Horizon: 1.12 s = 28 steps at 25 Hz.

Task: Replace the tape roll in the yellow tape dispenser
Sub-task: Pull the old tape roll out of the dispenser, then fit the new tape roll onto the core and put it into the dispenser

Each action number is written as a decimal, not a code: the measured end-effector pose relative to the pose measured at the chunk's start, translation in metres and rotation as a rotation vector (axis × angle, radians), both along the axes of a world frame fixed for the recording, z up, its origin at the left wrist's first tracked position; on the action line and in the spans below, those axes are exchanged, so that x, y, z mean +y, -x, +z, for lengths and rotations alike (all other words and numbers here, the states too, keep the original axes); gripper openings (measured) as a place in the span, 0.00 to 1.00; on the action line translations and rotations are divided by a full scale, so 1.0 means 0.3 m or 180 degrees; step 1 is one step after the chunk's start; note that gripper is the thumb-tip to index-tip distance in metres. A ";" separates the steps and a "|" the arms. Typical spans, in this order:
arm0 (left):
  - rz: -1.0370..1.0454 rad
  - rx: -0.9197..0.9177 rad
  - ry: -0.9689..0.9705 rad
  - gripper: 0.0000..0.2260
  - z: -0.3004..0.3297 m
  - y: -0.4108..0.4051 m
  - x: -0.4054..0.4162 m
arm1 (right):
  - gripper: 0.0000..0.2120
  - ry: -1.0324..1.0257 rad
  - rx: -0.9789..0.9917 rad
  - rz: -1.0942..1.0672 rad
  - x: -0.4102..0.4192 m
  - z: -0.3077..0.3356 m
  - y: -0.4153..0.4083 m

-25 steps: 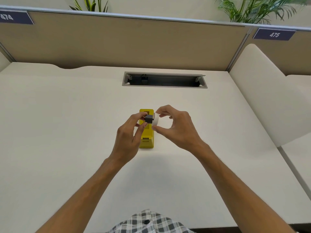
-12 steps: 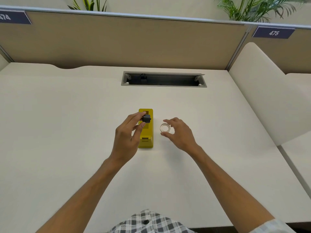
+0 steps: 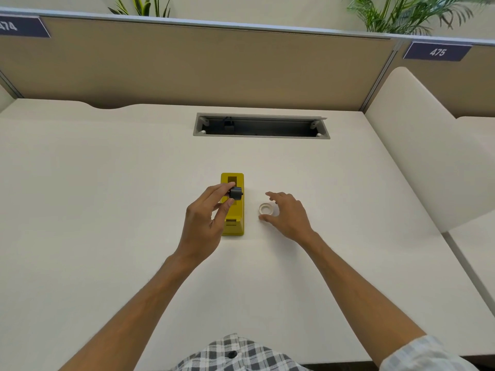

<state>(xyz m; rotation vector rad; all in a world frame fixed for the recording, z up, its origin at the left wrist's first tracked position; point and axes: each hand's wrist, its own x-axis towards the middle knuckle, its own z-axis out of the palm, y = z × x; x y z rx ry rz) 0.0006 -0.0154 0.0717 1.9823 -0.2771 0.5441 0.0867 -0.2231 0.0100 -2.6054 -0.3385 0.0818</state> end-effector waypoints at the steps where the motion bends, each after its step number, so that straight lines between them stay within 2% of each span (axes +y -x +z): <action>1: -0.0002 0.0028 0.0006 0.14 -0.002 0.001 0.002 | 0.28 -0.0076 -0.0066 -0.0027 0.005 0.013 0.007; 3: -0.0018 0.0096 0.0040 0.14 -0.006 0.003 0.003 | 0.21 -0.0650 -0.0152 -0.0170 0.027 0.056 0.028; 5: -0.0049 0.0191 0.0172 0.14 -0.011 0.004 -0.003 | 0.13 -0.1556 -0.0024 -0.0218 0.060 0.118 0.061; 8: -0.0175 0.0438 0.0572 0.15 -0.015 0.010 -0.014 | 0.11 -0.2346 0.0250 0.0122 0.114 0.207 0.118; 11: -0.0298 0.0514 0.0794 0.16 -0.011 0.018 -0.016 | 0.09 -0.2587 0.0382 0.0308 0.143 0.250 0.155; 15: -0.0358 0.0535 0.0933 0.17 0.006 0.025 -0.016 | 0.05 -0.2722 0.0418 0.0185 0.144 0.268 0.172; 20: -0.0055 0.0854 0.1256 0.11 0.017 0.018 -0.011 | 0.12 -0.2730 0.0373 0.0138 0.130 0.290 0.182; 28: -0.0326 0.1263 0.1892 0.08 0.032 0.008 -0.025 | 0.19 -0.2868 0.0409 0.0260 0.113 0.299 0.196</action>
